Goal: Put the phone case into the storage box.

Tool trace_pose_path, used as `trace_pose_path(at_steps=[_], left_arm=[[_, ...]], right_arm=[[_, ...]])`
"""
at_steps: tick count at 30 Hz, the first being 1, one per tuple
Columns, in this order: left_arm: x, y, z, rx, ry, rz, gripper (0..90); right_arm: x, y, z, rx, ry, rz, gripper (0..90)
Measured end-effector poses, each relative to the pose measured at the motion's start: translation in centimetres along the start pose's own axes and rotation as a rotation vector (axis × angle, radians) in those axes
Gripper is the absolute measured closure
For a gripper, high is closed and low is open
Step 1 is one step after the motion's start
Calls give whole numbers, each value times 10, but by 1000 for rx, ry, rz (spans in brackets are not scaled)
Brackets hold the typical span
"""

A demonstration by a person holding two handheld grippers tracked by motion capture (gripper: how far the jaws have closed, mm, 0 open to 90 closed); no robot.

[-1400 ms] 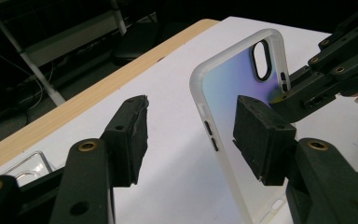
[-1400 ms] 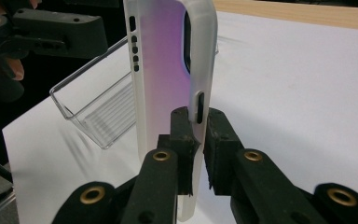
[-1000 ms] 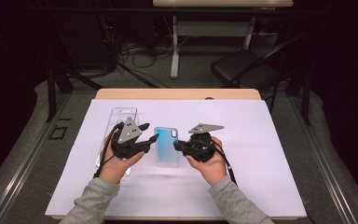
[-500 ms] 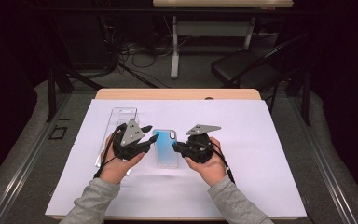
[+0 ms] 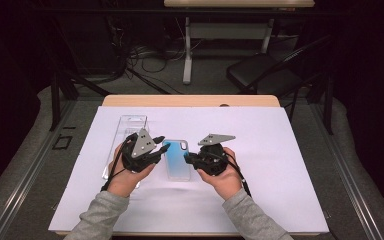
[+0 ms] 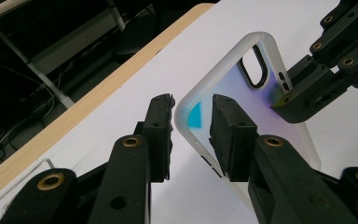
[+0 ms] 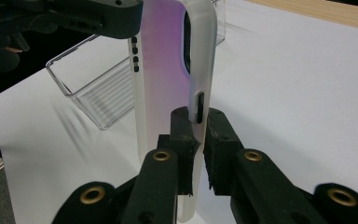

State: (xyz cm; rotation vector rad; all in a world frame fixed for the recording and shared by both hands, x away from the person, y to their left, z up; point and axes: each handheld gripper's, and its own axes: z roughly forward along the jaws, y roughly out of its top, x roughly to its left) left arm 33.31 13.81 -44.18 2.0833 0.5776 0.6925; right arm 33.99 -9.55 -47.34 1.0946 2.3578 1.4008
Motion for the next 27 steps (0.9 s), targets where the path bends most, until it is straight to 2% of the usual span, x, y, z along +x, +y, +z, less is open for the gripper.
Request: trace_pose_path(at_steps=[14, 27], left_arm=[[-1, 0, 1, 5, 5, 16, 702], [0, 0, -1, 8, 3, 19, 758]], right_arm=[[2, 0, 1, 6, 5, -6, 829], [2, 0, 1, 11, 7, -8, 829]])
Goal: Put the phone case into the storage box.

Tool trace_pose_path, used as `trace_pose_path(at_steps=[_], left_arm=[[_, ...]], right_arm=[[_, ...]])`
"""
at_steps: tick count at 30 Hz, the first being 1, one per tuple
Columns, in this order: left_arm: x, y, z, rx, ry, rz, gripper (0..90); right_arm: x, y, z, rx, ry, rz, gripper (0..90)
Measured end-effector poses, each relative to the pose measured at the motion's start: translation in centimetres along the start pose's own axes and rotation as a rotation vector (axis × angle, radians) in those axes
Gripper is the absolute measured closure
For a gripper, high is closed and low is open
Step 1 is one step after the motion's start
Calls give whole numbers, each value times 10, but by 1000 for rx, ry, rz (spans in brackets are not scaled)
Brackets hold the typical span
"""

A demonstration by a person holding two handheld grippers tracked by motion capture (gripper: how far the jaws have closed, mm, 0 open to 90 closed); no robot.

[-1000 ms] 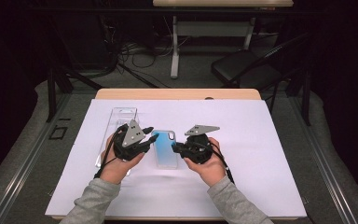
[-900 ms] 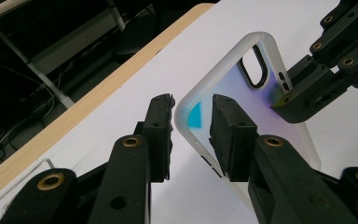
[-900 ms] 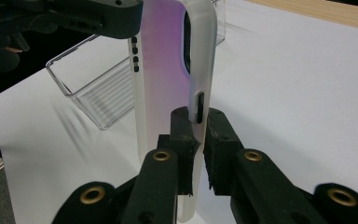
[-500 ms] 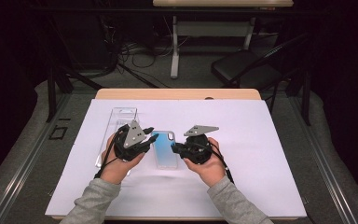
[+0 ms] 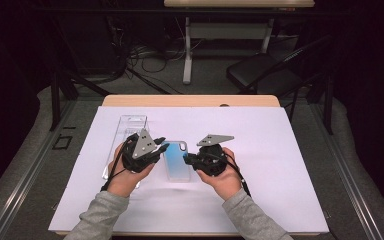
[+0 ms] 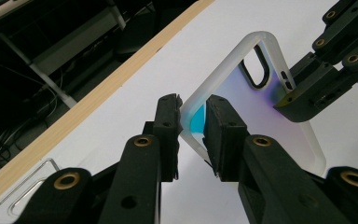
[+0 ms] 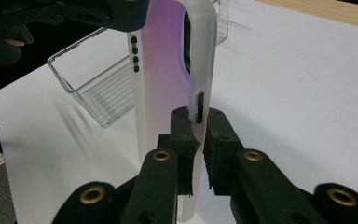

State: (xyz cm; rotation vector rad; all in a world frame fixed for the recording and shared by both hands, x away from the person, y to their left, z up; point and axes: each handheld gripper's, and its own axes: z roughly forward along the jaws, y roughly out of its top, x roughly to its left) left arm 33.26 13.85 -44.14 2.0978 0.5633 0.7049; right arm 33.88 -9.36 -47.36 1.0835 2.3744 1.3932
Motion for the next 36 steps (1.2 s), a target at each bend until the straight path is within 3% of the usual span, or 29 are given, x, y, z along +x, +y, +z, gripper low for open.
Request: trace_pose_path(at_steps=[36], left_arm=[[1, 1, -1, 23, 5, 33, 795]], right_arm=[[-1, -1, 1, -6, 2, 6, 827]])
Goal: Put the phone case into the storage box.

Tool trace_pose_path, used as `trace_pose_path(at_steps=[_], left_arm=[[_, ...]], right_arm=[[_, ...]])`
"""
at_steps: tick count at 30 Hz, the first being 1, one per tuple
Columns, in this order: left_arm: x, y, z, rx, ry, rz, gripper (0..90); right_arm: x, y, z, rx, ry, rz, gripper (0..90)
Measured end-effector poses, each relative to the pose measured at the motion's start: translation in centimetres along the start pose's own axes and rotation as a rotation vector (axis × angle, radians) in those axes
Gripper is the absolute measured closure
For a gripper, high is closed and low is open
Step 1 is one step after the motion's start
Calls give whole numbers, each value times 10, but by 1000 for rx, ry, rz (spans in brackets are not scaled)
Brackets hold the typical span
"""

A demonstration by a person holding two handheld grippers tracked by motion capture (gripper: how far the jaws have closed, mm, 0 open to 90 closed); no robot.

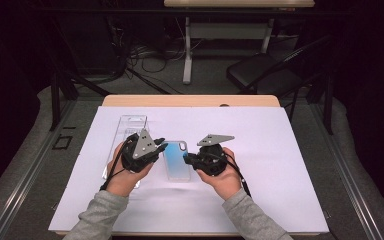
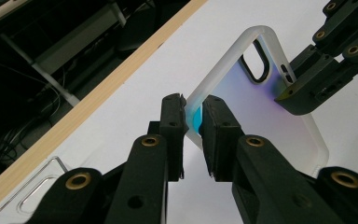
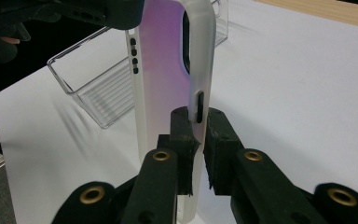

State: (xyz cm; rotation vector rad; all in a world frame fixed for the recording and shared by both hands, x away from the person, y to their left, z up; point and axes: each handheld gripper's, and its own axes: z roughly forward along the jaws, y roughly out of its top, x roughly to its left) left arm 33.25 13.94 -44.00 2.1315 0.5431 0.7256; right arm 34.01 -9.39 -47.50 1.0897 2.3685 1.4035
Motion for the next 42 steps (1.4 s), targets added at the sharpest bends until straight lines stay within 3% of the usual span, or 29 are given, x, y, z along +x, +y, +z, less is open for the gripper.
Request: trace_pose_path(at_steps=[42], left_arm=[[1, 0, -1, 0, -7, 12, 797]], right_arm=[[-4, 0, 0, -10, 16, 18, 807]])
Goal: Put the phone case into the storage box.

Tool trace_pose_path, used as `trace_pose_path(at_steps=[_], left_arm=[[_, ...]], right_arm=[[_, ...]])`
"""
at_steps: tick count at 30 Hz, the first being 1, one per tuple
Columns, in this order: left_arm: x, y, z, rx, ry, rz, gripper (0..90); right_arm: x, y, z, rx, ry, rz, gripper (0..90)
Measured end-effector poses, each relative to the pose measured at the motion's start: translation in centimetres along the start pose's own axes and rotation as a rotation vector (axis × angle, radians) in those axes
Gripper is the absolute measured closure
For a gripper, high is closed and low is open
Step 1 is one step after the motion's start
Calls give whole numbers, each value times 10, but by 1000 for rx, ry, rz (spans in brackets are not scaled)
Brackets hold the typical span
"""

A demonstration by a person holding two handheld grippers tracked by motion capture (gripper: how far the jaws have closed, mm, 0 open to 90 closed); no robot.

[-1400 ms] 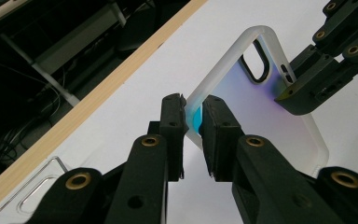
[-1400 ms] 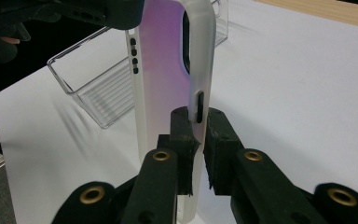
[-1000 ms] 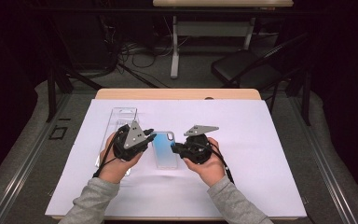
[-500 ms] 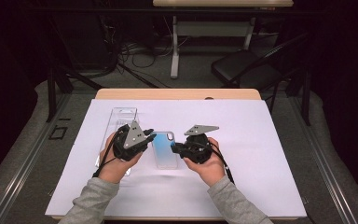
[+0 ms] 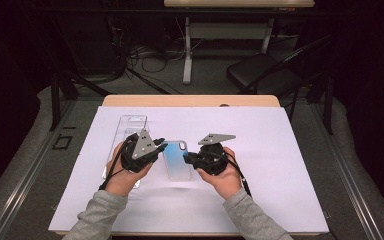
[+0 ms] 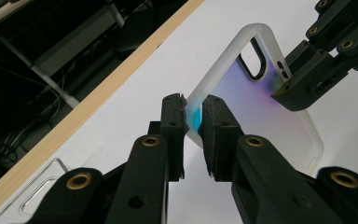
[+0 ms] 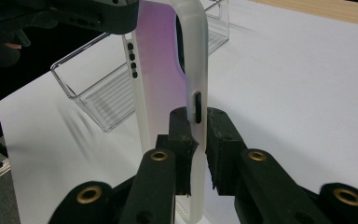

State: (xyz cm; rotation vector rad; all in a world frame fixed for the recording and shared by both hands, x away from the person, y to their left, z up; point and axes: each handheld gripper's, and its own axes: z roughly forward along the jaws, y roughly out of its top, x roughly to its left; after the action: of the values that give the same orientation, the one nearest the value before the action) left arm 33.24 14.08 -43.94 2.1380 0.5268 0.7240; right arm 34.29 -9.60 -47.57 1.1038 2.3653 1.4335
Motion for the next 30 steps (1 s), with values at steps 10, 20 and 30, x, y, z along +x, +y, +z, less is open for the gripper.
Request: trace_pose_path(at_steps=[10, 20, 30], left_arm=[[1, 0, 0, 1, 3, 2, 798], [3, -2, 0, 19, 31, 11, 798], [7, -4, -1, 20, 43, 7, 798]], right_arm=[[-1, 1, -2, -14, -4, 3, 766], [-3, 2, -4, -30, -10, -1, 684], [-5, 3, -6, -44, -4, 13, 636]])
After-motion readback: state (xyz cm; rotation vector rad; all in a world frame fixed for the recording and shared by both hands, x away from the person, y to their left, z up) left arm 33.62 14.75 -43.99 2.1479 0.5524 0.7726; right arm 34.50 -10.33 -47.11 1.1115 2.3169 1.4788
